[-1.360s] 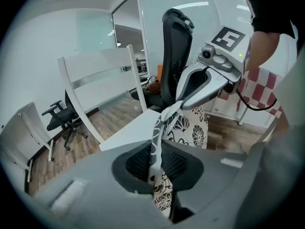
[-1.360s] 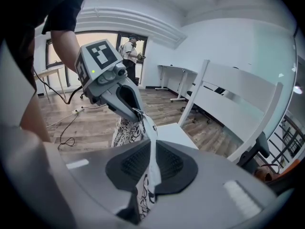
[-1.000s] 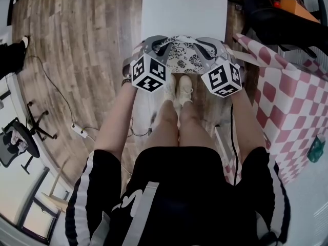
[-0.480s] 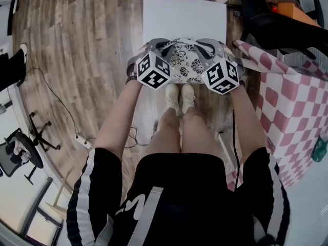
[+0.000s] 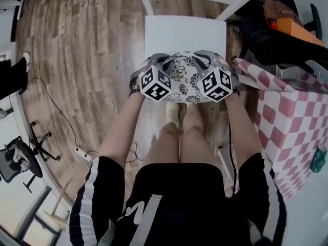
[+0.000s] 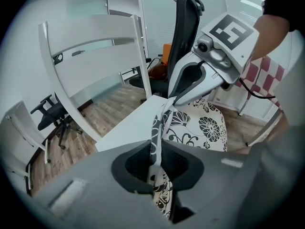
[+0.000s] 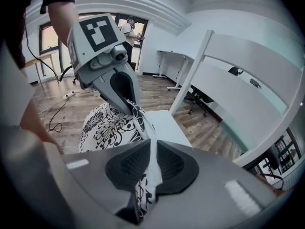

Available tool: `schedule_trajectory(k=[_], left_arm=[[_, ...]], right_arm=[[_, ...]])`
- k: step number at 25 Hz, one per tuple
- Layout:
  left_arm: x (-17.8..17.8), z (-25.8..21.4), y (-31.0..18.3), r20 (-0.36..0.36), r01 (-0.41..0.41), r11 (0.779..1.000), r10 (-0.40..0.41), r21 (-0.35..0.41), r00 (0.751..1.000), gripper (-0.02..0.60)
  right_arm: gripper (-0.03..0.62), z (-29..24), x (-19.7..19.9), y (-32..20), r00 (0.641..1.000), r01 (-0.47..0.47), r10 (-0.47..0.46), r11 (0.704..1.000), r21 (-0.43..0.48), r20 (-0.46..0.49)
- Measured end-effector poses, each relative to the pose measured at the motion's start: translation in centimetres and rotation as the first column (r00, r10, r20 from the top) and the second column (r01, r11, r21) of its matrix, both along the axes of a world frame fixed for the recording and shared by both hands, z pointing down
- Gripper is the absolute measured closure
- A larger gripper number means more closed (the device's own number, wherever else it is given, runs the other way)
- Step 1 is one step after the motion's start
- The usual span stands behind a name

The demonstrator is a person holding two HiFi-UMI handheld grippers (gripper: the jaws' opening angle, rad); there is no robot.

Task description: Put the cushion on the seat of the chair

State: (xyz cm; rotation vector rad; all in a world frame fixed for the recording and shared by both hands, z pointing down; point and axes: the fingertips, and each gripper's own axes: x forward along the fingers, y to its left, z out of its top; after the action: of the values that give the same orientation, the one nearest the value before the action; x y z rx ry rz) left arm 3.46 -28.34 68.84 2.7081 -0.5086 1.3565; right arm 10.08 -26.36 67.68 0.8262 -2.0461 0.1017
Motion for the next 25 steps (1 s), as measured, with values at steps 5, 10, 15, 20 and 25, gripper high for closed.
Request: schedule_trajectory(k=[5, 10, 15, 20, 25], left_arm=[[0.0, 1.1, -1.9, 0.016, 0.007, 1.0, -0.006, -0.004, 1.0, 0.54], [0.3, 1.6, -4.2, 0.029, 0.015, 1.0, -0.014, -0.011, 0.999, 0.54], [1.1, 2.1, -6.2, 0.043, 0.013, 1.0, -0.012, -0.008, 0.999, 0.538], [1.7, 3.0, -7.9, 0.061, 0.015, 1.0, -0.013, -0.018, 0.998, 0.537], [2.1, 4.2, -9.8, 0.084, 0.037, 0.999, -0.034, -0.039, 0.996, 0.534]], right_arm=[[0.563, 1.0, 0.0, -1.9, 0.999, 0.028, -0.028, 1.0, -0.005, -0.027], [0.563, 1.4, 0.3, -3.9, 0.999, 0.027, -0.027, 1.0, -0.014, -0.026], [0.563, 2.0, 1.0, -5.6, 0.998, 0.037, -0.038, 0.999, -0.007, -0.047], [0.562, 2.8, 1.6, -7.3, 0.996, 0.059, -0.06, 0.998, -0.014, -0.071], [0.56, 4.0, 2.1, -9.0, 0.995, 0.066, -0.067, 0.998, -0.021, -0.08]])
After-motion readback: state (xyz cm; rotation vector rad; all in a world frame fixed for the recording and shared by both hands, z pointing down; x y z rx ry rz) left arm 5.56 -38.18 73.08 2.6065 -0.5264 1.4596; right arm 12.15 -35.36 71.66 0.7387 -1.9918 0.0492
